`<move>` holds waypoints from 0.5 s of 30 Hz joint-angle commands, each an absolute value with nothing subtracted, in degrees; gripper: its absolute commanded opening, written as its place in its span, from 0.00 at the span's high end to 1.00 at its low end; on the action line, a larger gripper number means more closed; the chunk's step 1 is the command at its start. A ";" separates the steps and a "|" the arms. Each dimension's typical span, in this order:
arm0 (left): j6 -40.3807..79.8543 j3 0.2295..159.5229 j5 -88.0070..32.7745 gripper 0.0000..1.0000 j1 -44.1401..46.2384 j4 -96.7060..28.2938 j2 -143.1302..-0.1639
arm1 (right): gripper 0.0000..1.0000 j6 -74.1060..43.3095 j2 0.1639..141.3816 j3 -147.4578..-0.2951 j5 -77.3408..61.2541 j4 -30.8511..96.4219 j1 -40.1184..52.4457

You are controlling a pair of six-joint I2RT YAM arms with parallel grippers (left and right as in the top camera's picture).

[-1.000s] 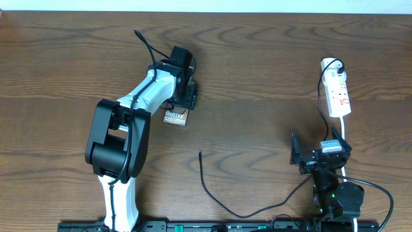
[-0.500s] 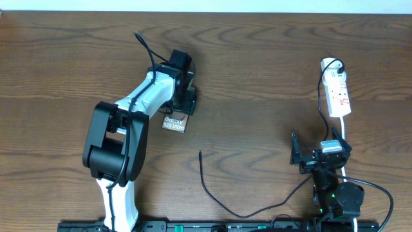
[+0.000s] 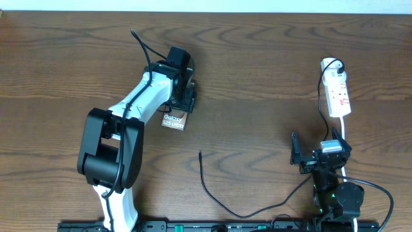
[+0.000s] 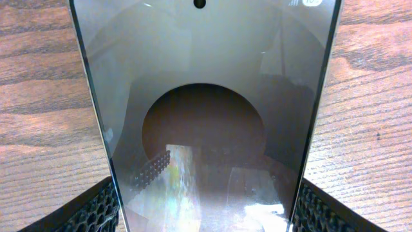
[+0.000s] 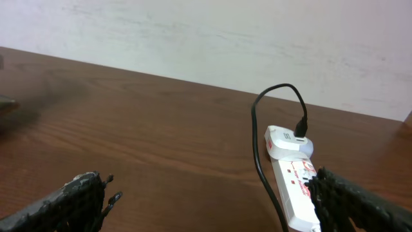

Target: Plug charger to phone and switch on socket

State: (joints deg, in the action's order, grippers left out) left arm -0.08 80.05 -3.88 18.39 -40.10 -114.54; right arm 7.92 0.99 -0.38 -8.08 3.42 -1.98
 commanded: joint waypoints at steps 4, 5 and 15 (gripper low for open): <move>-0.86 80.18 -2.68 0.93 18.28 -40.05 -112.40 | 0.01 7.31 0.75 -0.32 -8.10 3.66 -1.74; -0.89 80.18 -2.66 0.93 18.31 -40.03 -112.40 | 0.01 7.31 0.75 -0.32 -8.10 3.66 -1.74; -0.19 77.93 -3.18 0.93 18.31 -37.01 -112.57 | 0.01 7.31 0.75 -0.32 -8.10 3.66 -1.72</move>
State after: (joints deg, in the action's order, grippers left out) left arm -0.05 78.87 -3.44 18.39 -37.08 -114.54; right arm 7.92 0.99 -0.38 -8.08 3.42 -1.98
